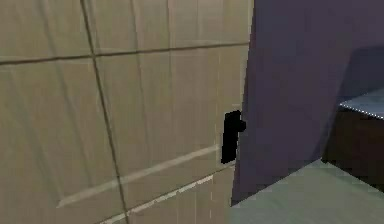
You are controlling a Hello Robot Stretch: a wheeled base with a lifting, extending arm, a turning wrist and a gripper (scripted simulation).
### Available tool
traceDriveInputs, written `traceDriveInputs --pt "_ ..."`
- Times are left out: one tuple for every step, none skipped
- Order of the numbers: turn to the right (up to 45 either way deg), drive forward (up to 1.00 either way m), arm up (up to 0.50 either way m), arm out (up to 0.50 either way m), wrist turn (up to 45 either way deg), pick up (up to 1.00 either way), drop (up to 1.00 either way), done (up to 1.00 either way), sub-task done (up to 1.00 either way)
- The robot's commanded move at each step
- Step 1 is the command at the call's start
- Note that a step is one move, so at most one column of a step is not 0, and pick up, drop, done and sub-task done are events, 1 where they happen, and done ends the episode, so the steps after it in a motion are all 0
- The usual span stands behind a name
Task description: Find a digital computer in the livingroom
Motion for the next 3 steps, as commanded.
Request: traceDriveInputs --pt "45.0 0.0 0.0 0.0 0.0 0.0 0.0 0.0 0.0" --pt "39.0 0.0 0.0 0.0 0.0 0.0 0.0 0.0 0.0" --pt "0.0 1.0 0.0 0.0 0.0 0.0 0.0 0.0 0.0"
